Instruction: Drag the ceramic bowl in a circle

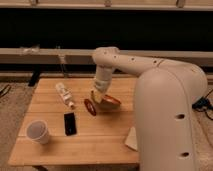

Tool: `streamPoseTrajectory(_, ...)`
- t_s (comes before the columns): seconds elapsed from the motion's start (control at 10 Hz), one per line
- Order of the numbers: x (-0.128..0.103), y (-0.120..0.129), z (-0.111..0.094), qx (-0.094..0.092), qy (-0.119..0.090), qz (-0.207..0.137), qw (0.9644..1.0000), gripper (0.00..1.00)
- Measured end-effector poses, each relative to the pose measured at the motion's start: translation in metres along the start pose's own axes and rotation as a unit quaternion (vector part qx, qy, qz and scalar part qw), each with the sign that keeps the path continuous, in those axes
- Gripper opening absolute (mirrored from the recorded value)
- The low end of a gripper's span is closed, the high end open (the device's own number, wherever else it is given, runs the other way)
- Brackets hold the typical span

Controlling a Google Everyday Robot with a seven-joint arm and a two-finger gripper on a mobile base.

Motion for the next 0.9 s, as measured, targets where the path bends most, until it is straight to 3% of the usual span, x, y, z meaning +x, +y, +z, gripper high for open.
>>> streamPoseTrajectory(0.3, 0.023, -0.022, 0.005, 0.008, 0.017, 0.044, 0.9989, 0.0)
streamPoseTrajectory(0.7, 0.044, -0.072, 0.003, 0.037, 0.02, 0.106, 0.9935, 0.0)
streamPoseTrajectory(0.9, 0.041, -0.082, 0.009, 0.05, 0.019, 0.108, 0.9927, 0.03)
